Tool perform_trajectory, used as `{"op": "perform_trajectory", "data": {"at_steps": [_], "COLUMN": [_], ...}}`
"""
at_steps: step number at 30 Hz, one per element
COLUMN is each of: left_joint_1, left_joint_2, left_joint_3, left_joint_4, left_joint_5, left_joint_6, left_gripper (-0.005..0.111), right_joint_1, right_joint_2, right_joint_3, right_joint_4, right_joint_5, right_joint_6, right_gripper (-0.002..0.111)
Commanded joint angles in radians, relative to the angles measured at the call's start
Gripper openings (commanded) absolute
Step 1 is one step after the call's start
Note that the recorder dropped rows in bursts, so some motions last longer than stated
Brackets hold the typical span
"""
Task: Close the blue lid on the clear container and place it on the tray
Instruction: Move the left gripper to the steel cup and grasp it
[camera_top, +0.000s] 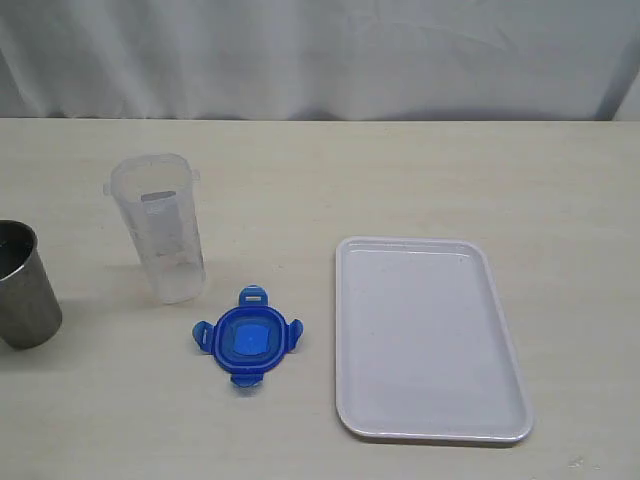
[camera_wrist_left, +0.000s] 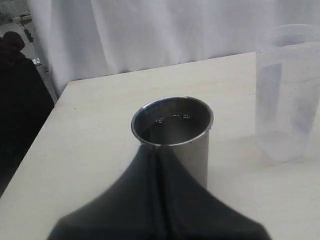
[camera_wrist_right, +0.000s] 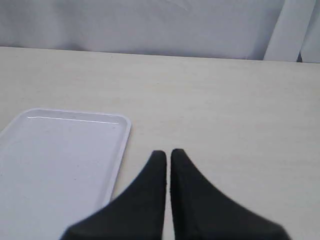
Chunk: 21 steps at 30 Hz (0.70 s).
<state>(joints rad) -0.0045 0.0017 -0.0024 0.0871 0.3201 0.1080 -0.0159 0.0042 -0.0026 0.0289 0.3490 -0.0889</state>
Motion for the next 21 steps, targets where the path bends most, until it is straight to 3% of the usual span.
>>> {"op": "perform_trajectory", "data": {"at_steps": [1, 4, 9, 12, 14, 15, 18, 20, 21], "left_joint_1": [-0.008, -0.008, -0.008, -0.008, -0.008, -0.008, -0.008, -0.008, -0.008], "left_joint_2": [-0.002, -0.002, -0.002, -0.002, -0.002, -0.002, -0.002, 0.041, 0.086], "left_joint_3": [0.002, 0.002, 0.002, 0.002, 0.002, 0.002, 0.002, -0.028, -0.061], "left_joint_4": [0.052, 0.071, -0.135, -0.129, -0.129, -0.126, 0.038, 0.110, 0.154], "left_joint_5": [-0.023, -0.126, -0.461, -0.673, -0.789, -0.862, -0.867, -0.907, -0.941], "left_joint_6": [0.004, -0.005, -0.016, -0.031, -0.137, -0.274, -0.306, -0.388, -0.426], "left_gripper": [0.000, 0.000, 0.000, 0.000, 0.000, 0.000, 0.000, 0.007, 0.021], "right_joint_1": [-0.005, -0.005, -0.005, -0.005, -0.005, -0.005, -0.005, -0.005, -0.005], "right_joint_2": [-0.004, -0.004, -0.004, -0.004, -0.004, -0.004, -0.004, -0.004, -0.004], "right_joint_3": [0.003, 0.003, 0.003, 0.003, 0.003, 0.003, 0.003, 0.003, 0.003], "right_joint_4": [-0.008, -0.008, -0.008, -0.008, -0.008, -0.008, -0.008, -0.008, -0.008], "right_joint_5": [-0.003, -0.003, -0.003, -0.003, -0.003, -0.003, -0.003, -0.003, -0.003], "right_joint_6": [-0.001, -0.001, -0.001, -0.001, -0.001, -0.001, -0.001, -0.001, -0.001], "right_gripper": [0.004, 0.004, 0.004, 0.004, 0.004, 0.004, 0.004, 0.004, 0.004]}}
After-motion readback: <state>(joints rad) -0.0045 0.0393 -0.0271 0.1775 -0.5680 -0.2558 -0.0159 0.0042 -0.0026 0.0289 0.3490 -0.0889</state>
